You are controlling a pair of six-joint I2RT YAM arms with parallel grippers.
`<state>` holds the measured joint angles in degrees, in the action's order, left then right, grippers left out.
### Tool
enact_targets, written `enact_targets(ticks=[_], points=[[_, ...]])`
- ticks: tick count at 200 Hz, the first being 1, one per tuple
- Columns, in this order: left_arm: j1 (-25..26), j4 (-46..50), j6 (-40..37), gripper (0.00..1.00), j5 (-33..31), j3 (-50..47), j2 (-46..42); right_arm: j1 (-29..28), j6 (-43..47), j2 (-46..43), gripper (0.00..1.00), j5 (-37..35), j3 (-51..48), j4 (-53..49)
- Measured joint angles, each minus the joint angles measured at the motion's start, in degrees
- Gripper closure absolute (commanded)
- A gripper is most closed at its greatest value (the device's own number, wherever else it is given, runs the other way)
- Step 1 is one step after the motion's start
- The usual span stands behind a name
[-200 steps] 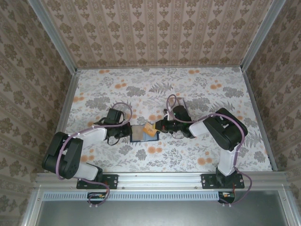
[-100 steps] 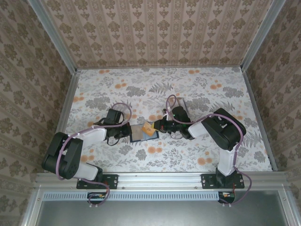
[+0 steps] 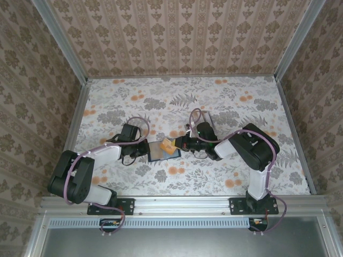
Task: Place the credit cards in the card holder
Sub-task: Insert the credit card into the card slot.
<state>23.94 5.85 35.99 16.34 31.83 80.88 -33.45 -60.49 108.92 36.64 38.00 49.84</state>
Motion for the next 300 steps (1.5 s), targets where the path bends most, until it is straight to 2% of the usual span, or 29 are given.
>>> enact_targets(ticks=[131, 220, 300], points=[[0.0, 0.2, 0.4, 1.0, 0.0, -0.8, -0.9, -1.2, -1.5, 4.8, 0.98, -0.5, -0.2, 4.3], [0.0, -1.2, 1.9, 1.0, 0.3, -1.9, -1.5, -9.3, -6.4, 4.4, 1.0, -19.7, -4.5, 12.3], [-0.1, -3.0, 3.1, 1.0, 1.1, -2.7, -1.5, -11.8, -8.2, 4.3, 1.0, -29.2, -5.5, 14.3]])
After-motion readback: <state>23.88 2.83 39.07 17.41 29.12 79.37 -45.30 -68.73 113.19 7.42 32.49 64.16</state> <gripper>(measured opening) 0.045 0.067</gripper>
